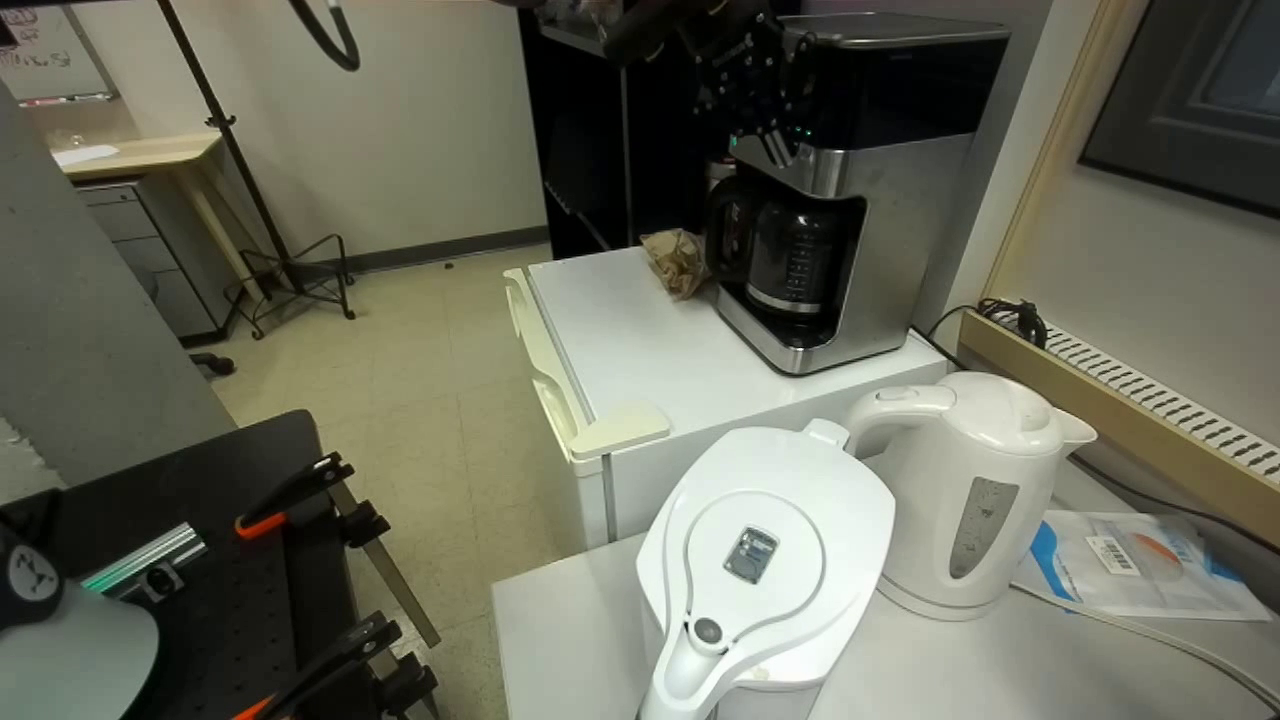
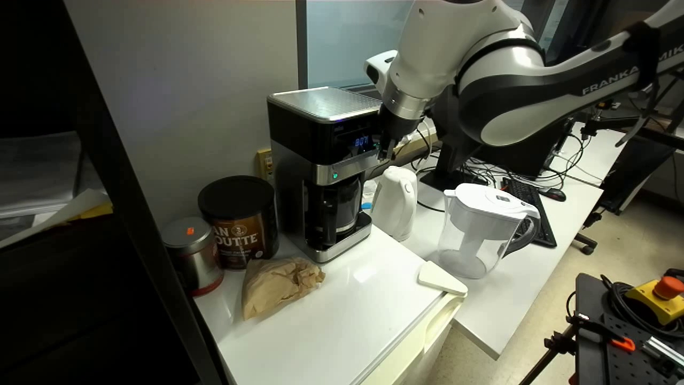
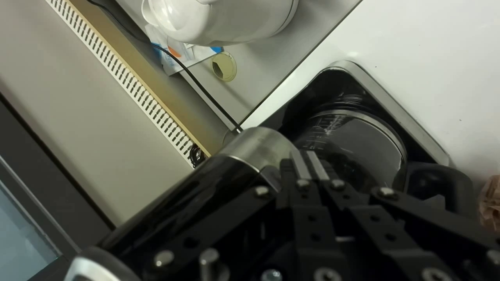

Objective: Press a button on the coffee making machine

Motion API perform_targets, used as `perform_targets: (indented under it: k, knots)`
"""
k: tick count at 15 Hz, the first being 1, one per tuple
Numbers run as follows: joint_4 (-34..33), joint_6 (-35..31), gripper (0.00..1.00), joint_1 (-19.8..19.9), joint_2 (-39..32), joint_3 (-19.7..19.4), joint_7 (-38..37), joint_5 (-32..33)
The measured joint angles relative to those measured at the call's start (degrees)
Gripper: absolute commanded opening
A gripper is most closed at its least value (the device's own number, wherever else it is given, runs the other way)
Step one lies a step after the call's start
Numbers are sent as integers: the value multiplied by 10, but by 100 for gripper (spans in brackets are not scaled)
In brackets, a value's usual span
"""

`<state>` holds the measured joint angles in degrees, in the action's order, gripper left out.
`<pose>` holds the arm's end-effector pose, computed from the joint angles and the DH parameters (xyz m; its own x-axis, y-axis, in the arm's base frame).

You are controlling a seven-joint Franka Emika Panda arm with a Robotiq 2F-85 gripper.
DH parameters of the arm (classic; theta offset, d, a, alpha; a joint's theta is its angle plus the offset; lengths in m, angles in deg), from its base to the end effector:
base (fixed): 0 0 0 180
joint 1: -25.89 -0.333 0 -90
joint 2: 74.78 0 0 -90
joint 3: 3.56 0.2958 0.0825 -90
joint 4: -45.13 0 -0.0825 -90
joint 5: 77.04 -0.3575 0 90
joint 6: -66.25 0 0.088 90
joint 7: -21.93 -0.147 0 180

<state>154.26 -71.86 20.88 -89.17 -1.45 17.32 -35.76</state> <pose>0.6216 0.0550 0.3569 0.8328 0.5341 0.1456 0.3887 -0.7514 0.5332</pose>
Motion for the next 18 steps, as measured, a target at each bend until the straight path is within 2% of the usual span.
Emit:
perform_targets:
  k: [5, 10, 18]
  knots:
    - [25, -16, 2, -7, 17, 0, 0, 32]
    - [96, -44, 3, -13, 70, 4, -3, 76]
    - [186, -45, 2, -12, 143, 10, -3, 117]
